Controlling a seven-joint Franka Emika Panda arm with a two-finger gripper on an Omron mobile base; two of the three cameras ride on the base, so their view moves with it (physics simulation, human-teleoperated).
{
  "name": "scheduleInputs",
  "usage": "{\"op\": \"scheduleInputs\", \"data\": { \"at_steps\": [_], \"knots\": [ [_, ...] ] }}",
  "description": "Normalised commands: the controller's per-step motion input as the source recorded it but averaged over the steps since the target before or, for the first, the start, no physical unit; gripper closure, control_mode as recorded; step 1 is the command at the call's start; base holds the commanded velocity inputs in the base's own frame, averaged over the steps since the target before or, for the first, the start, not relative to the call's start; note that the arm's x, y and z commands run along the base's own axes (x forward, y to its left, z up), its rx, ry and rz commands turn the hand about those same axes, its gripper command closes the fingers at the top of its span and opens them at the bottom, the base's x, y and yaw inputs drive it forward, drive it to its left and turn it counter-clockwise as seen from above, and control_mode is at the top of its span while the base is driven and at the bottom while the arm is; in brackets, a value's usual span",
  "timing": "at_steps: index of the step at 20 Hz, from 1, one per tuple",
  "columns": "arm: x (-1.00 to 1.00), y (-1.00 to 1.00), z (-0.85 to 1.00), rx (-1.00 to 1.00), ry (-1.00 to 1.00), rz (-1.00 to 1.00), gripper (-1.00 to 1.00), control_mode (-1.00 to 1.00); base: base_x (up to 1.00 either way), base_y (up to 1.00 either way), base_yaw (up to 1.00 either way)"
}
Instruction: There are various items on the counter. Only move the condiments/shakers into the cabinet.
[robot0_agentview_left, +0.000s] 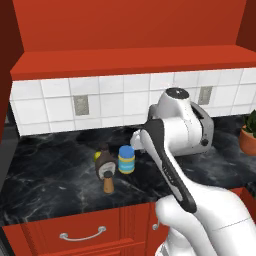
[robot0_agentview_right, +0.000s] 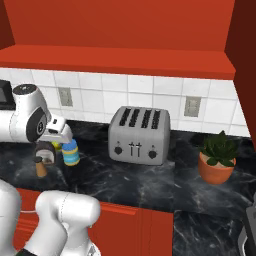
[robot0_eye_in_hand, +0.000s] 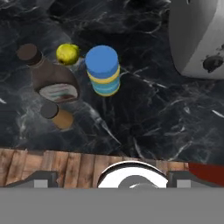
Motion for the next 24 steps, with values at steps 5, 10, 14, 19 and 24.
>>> {"op": "scheduleInputs", "data": {
  "at_steps": [5,10,14,19,24],
  "knots": [
    [0.03,1.00,-0.45,0.03,-0.01,0.00,-1.00,-1.00,0.00,0.00,0.00],
    [0.05,0.78,-0.58,0.06,0.00,0.00,-1.00,-1.00,0.00,0.00,0.00],
    [0.00,0.29,-0.39,-0.06,0.07,0.05,-1.00,-1.00,0.00,0.00,0.00],
    [0.02,0.23,-0.46,-0.13,0.12,0.11,-1.00,-1.00,0.00,0.00,0.00],
    [0.07,0.14,-0.37,0.00,0.00,0.10,-1.00,-1.00,0.00,0.00,0.00]
  ]
}}
